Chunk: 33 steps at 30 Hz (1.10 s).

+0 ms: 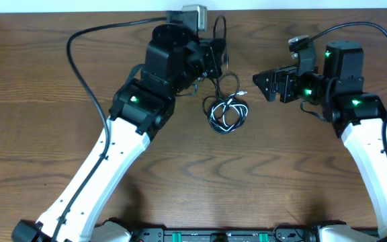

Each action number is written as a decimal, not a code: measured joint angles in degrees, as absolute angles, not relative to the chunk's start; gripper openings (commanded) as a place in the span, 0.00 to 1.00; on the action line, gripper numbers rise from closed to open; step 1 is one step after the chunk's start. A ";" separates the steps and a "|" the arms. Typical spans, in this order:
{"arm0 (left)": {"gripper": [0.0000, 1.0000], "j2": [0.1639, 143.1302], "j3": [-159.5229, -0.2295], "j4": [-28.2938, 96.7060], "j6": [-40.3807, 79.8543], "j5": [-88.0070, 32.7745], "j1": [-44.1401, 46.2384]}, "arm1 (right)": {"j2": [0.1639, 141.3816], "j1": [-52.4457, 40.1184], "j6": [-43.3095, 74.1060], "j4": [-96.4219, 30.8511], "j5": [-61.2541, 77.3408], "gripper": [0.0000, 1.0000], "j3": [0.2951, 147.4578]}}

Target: Untangle cables

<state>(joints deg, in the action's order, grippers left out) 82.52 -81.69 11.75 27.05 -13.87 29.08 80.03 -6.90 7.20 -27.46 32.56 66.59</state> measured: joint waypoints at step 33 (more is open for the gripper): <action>0.07 62.67 -81.69 14.28 27.11 -10.33 29.08 | 99.24 -15.40 8.75 -19.81 28.97 0.49 66.59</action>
